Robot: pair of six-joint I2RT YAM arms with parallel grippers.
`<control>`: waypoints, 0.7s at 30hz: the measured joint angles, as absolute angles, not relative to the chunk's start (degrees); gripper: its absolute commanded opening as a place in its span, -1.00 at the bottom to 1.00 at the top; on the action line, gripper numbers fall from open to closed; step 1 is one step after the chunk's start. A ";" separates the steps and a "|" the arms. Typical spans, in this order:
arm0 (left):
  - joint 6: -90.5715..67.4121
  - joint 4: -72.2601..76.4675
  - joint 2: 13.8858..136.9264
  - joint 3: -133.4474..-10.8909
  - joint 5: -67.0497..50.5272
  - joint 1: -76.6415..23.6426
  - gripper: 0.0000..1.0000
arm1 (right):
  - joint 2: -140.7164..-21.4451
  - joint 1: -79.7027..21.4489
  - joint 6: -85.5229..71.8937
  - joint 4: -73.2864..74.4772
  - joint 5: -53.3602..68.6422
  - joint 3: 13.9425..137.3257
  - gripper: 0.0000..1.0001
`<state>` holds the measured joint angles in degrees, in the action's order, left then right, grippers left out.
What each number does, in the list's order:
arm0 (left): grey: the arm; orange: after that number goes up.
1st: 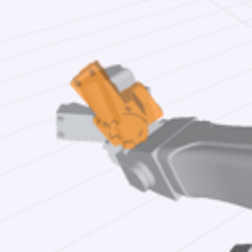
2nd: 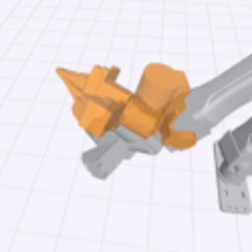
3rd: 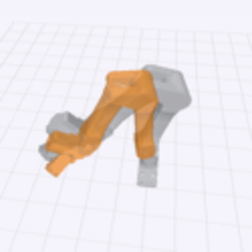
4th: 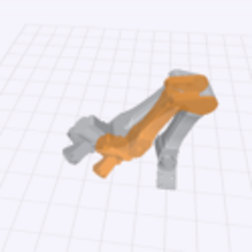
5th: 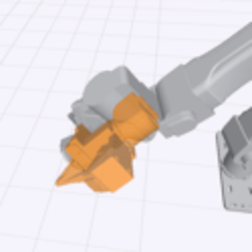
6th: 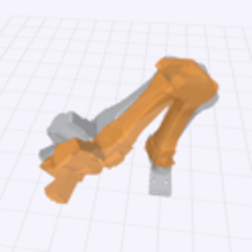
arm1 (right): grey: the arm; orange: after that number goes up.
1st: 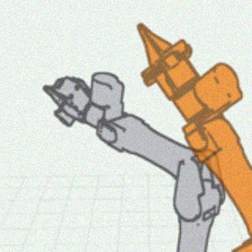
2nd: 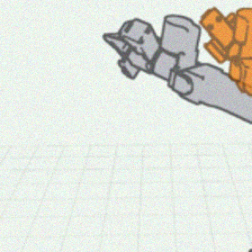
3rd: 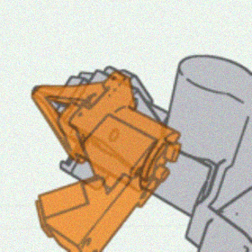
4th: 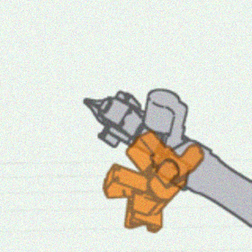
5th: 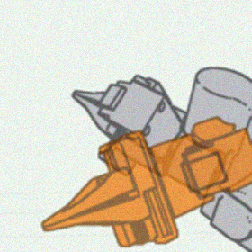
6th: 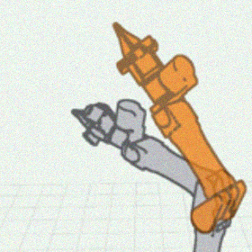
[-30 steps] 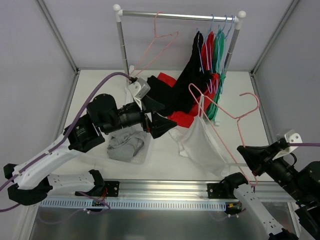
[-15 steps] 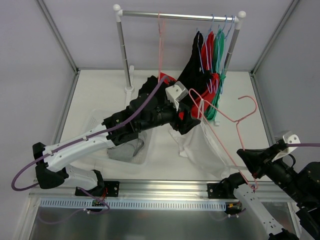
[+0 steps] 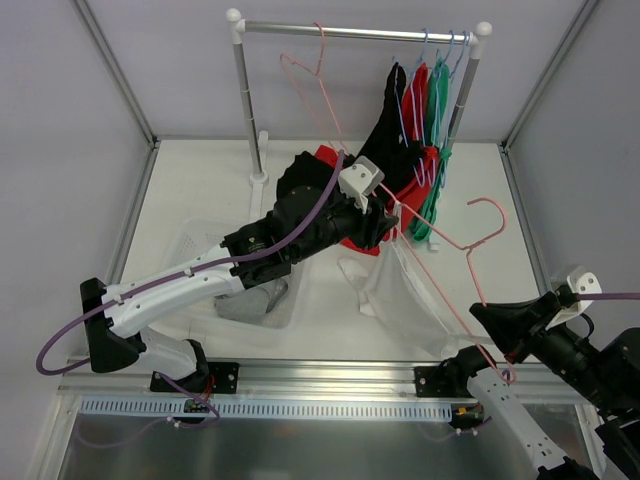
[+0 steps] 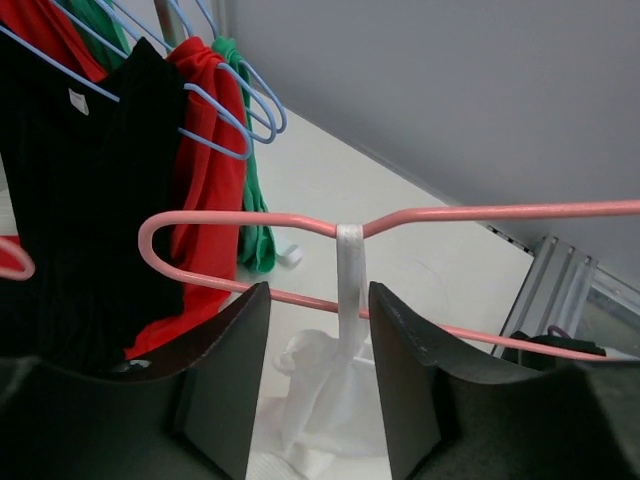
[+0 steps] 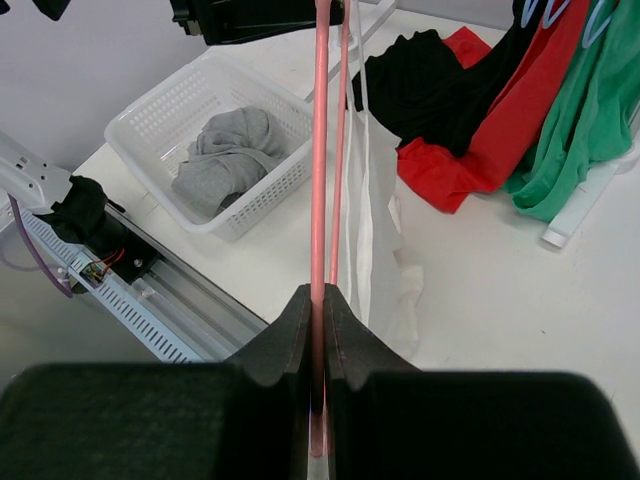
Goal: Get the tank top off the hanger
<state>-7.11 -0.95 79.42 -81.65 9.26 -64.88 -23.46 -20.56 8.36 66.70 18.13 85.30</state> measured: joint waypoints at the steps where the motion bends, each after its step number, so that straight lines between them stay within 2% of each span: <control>1: -6.90 -0.56 79.50 -81.65 9.54 -64.88 -0.31 | -23.46 -20.56 8.34 66.70 18.41 85.30 -0.99; 3: -6.57 0.19 79.53 -81.65 9.96 -64.88 -0.50 | -23.49 -20.56 8.34 66.72 18.98 85.30 -0.99; 5: -6.44 1.02 79.53 -81.65 10.61 -64.88 -0.52 | -23.49 -20.56 8.34 66.70 19.16 85.30 -0.99; 8: -6.46 1.54 79.53 -81.65 11.16 -64.88 -0.73 | -23.49 -20.56 8.32 66.67 19.59 85.30 -0.99; 9: -6.46 1.65 79.53 -81.65 11.25 -64.88 -0.90 | -23.49 -20.56 8.27 66.67 19.79 85.30 -0.99; 10: -6.57 1.78 79.53 -81.65 11.31 -64.88 -1.00 | -23.49 -20.56 8.21 66.67 19.90 85.30 -0.99; 21: -6.35 2.50 76.69 -79.00 17.82 -64.90 -1.00 | -23.77 -20.56 9.56 66.72 16.99 81.41 -0.99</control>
<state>-6.35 2.50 76.69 -79.00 17.82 -64.90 -23.77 -20.56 9.56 66.72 16.99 81.41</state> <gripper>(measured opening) 0.009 0.068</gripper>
